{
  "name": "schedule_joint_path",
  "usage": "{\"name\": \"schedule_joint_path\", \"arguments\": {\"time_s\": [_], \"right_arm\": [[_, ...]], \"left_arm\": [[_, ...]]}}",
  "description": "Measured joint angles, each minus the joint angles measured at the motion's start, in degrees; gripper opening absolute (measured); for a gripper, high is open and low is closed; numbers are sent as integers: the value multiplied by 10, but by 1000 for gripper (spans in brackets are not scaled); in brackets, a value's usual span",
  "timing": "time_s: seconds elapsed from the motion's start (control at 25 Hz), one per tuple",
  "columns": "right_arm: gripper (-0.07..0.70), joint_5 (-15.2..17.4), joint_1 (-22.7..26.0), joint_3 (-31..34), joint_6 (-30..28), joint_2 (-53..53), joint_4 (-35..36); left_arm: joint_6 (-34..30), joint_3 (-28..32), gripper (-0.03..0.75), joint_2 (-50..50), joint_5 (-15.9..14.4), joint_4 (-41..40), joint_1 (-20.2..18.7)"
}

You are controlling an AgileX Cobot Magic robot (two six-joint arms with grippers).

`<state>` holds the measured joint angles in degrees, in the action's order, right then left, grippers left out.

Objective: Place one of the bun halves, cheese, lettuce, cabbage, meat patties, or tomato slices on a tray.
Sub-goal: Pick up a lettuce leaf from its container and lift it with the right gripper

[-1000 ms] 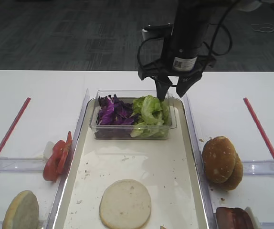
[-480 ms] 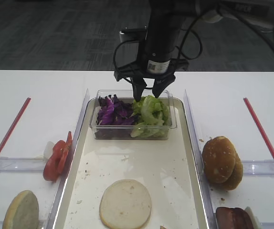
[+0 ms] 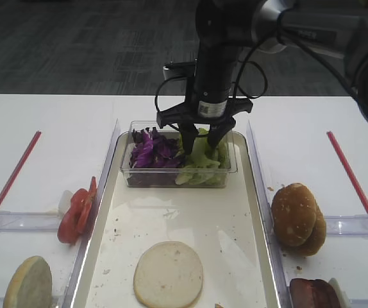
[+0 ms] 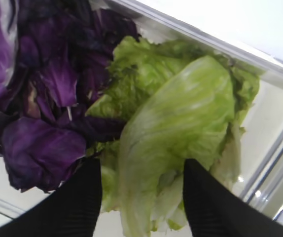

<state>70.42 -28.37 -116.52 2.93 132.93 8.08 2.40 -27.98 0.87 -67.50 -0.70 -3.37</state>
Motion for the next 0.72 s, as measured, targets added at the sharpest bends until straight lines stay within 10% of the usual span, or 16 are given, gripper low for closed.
{"name": "schedule_joint_path", "arguments": {"time_s": [0.72], "right_arm": [[254, 0, 0, 0, 0, 16, 3]], "left_arm": [[0, 0, 428, 0, 0, 0, 0]]}}
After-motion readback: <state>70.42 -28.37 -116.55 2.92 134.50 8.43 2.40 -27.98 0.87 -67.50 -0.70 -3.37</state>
